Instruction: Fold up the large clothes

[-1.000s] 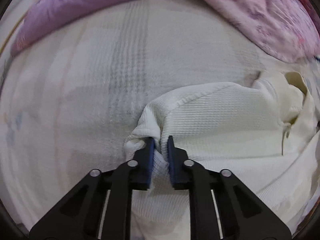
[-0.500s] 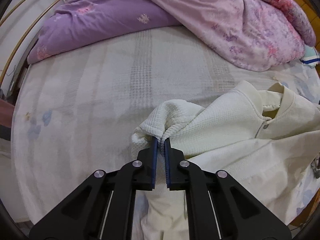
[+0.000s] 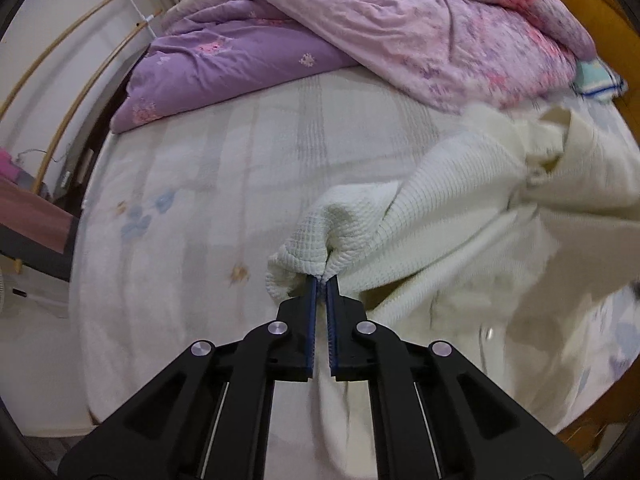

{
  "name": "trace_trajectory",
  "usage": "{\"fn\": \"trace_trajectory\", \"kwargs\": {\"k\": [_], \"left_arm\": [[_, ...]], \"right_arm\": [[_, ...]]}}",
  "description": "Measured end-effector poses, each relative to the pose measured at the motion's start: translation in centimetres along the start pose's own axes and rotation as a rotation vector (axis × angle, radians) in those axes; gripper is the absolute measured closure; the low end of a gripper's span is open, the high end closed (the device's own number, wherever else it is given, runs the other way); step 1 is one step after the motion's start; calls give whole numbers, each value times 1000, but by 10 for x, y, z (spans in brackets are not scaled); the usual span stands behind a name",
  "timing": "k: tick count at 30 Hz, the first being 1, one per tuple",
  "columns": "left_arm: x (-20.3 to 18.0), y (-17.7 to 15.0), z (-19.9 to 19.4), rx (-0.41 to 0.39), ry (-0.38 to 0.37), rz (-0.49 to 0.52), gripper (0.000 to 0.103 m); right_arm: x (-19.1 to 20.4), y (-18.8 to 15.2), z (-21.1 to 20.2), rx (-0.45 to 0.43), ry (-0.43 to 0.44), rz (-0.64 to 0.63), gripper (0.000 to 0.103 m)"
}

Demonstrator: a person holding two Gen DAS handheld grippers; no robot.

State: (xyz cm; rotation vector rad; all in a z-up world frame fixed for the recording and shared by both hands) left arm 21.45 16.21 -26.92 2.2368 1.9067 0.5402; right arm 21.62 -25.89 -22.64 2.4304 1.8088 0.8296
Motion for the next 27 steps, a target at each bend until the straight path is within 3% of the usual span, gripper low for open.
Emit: {"fn": "trace_trajectory", "kwargs": {"k": [5,8,10,12,14,17,18,19,20,21,22,27], "left_arm": [[-28,-79,-16,26,13,11,99],[-42,-132,-5,69,13,7,101],[-49,-166,10,119,-12,-16,101],[-60,-216,44,238,19,-15,103],[-63,-254,76,362,66,-39,103],[-58,-290,90,437,30,-128,103],[-56,-293,84,427,14,-148,103],[-51,-294,71,398,-3,-165,102],[-49,-293,62,382,-5,-167,101],[-46,-290,51,366,-8,-167,95],[-43,-285,40,348,-16,-169,89],[-41,-235,4,188,-80,-151,82]], "right_arm": [[-18,-80,-4,28,9,-16,97],[-34,-137,10,63,12,3,97],[-44,-172,27,91,-44,-41,97],[-62,-215,56,147,-134,-86,96],[-85,-249,85,227,-199,-50,96],[-102,-262,89,263,-220,41,92],[-103,-261,85,276,-199,79,88],[-102,-257,76,297,-174,117,75],[-100,-254,70,308,-173,129,50],[-95,-250,57,303,-180,131,39],[-92,-247,50,289,-175,125,34],[-57,-231,16,205,-111,41,34]]}}
Point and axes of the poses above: each gripper's, at about its wrist camera, not at the fingertips, and z roughly the way its jaws point, x to its left, y to its top, the point moved 3 cm from there along z, roughly the way its jaws point, and after that the axes turned 7 degrees about z, right-handed, at the moved point
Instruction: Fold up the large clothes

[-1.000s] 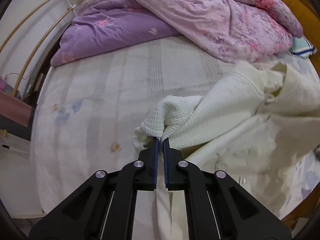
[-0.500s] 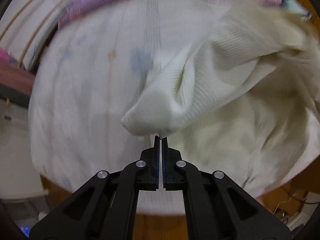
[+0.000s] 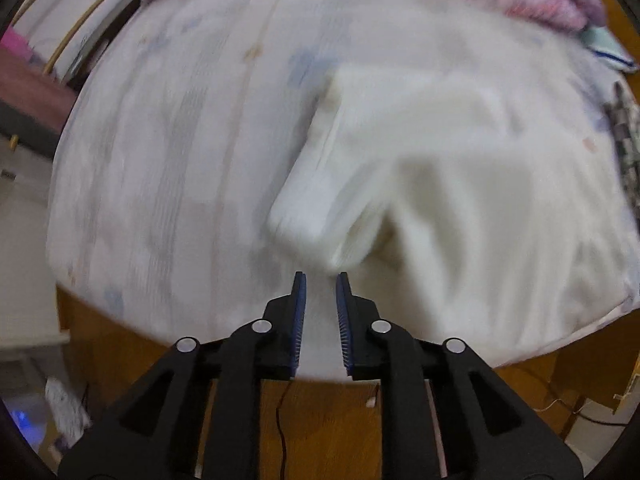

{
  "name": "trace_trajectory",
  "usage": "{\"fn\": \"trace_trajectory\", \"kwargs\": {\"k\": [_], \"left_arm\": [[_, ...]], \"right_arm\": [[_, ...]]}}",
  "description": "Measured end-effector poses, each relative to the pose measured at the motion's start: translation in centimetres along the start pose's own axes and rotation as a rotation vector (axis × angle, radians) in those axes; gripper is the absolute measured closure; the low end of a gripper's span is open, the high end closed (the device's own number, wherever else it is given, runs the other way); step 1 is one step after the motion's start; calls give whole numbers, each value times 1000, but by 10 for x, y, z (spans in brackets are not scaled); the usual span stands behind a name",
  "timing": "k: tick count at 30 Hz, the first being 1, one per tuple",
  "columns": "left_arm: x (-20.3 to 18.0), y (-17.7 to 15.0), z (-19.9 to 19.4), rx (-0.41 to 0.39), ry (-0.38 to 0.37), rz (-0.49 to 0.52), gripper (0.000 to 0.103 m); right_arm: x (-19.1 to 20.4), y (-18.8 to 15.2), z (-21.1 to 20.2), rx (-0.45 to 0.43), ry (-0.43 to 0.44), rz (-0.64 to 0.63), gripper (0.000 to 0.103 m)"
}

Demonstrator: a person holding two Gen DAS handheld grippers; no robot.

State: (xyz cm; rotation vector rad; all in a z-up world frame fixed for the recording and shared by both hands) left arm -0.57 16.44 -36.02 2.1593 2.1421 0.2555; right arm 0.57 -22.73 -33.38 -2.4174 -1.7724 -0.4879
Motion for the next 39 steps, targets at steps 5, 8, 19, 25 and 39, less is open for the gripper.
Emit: {"fn": "trace_trajectory", "kwargs": {"k": [5,8,19,25,39], "left_arm": [[-19,43,39,-26,-82,15,75],[-31,45,90,120,-115,39,78],[-9,2,118,306,-118,72,77],[2,23,98,293,-85,97,73],[2,82,71,222,-93,95,41]], "right_arm": [[28,10,22,-23,63,-29,54],[35,8,75,76,46,-4,67],[10,-22,141,306,-165,88,65],[1,-7,106,278,-125,169,46],[-23,66,57,152,-139,280,26]]}}
Point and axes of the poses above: each gripper's, at about its wrist camera, not at the fingertips, and z roughly the way its jaws point, x to its left, y to its top, the point moved 3 cm from there along z, roughly the way its jaws point, and after that the axes turned 7 degrees about z, right-handed, at the moved point
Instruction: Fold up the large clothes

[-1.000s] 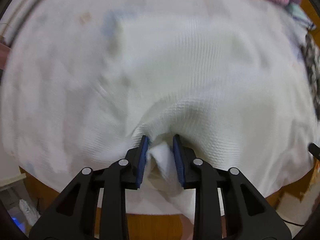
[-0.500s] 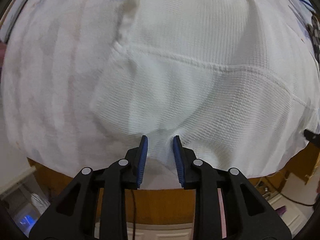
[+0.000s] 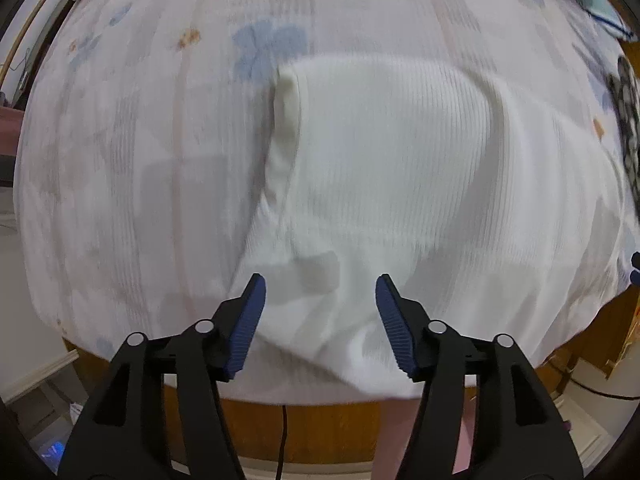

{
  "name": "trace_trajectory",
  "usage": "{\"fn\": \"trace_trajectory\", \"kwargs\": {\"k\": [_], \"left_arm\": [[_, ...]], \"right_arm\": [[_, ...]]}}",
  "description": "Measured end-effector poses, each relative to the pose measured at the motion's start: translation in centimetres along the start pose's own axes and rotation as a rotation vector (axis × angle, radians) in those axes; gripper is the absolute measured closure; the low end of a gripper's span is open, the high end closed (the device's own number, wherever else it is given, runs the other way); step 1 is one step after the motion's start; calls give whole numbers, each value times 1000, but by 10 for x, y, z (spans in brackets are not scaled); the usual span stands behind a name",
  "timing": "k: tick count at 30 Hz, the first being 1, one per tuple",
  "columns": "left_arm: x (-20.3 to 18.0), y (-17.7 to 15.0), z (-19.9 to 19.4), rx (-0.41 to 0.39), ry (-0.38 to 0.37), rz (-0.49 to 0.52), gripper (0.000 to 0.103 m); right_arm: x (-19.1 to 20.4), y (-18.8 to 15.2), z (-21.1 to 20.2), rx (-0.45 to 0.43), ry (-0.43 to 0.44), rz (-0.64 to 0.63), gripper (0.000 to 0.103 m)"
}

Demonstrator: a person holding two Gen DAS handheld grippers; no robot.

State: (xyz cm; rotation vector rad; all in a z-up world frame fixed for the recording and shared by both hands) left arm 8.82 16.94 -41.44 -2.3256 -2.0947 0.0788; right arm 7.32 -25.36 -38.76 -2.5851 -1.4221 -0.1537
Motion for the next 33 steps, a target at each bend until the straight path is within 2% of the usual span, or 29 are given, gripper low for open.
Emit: {"fn": "trace_trajectory", "kwargs": {"k": [6,13,17,20,22,23,24,25,26,28,30,33], "left_arm": [[31,44,0,-27,-25,-78,30],[58,94,16,-29,-87,-197,27],[69,112,38,-28,-92,-298,27],[68,116,56,-13,-183,-376,28],[64,116,67,4,-216,-399,39],[62,116,71,-5,-266,-415,59],[61,116,74,-2,-285,-438,72],[60,115,73,-9,-281,-452,82],[57,116,67,-35,-260,-454,85],[49,117,52,-67,-190,-418,88],[46,114,32,-99,-149,-417,89],[50,103,1,-154,-157,-475,89]], "right_arm": [[-15,46,-7,-38,17,115,23],[-28,92,4,-35,45,193,21],[-38,109,21,17,129,268,20],[-32,120,37,53,198,297,20],[-25,127,50,84,228,293,20],[-18,132,62,104,238,287,20],[-15,135,66,108,243,282,21],[-10,138,71,96,247,276,41],[-7,141,72,77,229,266,68],[-8,143,65,52,251,283,82],[-8,142,52,29,272,265,85],[-9,138,21,-8,343,261,87]]}}
Point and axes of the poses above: each gripper's, at about its wrist camera, not at the fingertips, and z roughly the way its jaws point, x to its left, y to its top, the point moved 3 cm from there along z, roughly the way its jaws point, and after that the axes turned 7 degrees about z, right-handed, at the moved point
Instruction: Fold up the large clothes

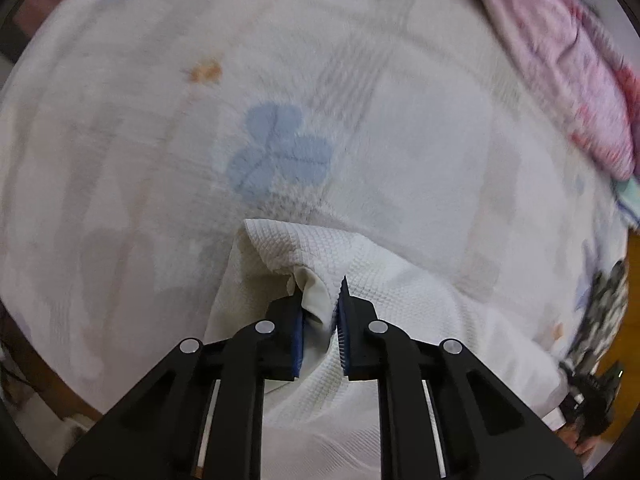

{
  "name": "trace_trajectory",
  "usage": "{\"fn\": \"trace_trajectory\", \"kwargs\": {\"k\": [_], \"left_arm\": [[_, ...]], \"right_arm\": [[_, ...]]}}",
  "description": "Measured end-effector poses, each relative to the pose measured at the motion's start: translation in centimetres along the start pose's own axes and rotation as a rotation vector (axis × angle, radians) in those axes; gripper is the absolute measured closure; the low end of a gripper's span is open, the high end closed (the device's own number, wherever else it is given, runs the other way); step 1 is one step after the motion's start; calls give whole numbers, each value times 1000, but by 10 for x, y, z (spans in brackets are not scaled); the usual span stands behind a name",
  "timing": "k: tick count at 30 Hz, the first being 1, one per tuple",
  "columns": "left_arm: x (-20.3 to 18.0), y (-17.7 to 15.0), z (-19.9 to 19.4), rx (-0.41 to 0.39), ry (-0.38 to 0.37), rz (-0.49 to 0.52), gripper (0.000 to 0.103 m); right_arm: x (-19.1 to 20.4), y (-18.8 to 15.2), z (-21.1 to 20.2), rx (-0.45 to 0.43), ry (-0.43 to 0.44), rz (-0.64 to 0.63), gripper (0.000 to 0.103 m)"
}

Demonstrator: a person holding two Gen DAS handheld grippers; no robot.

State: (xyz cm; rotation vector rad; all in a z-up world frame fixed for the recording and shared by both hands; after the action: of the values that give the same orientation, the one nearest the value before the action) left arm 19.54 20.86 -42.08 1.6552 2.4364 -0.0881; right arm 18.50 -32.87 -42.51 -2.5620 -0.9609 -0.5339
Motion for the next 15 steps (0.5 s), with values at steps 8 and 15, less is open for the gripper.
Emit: {"fn": "trace_trajectory", "kwargs": {"k": [8,15], "left_arm": [[-16,12,-68,-108,35,47,90],[-24,76,-63,-142,229,58,30]], "right_arm": [[64,20,-35,-62,70,-95,88],[135,55,-35,-68,26,-246,70]]}}
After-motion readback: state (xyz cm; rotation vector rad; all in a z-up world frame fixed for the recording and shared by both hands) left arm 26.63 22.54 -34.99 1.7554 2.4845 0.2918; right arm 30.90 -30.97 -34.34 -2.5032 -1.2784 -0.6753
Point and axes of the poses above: each gripper's, at about its wrist camera, not at the fingertips, and z roughly the way its jaws point, x to its left, y to its top, the point moved 3 cm from there along z, roughly the way its jaws point, and after that the axes turned 7 degrees about z, right-handed, at the moved point
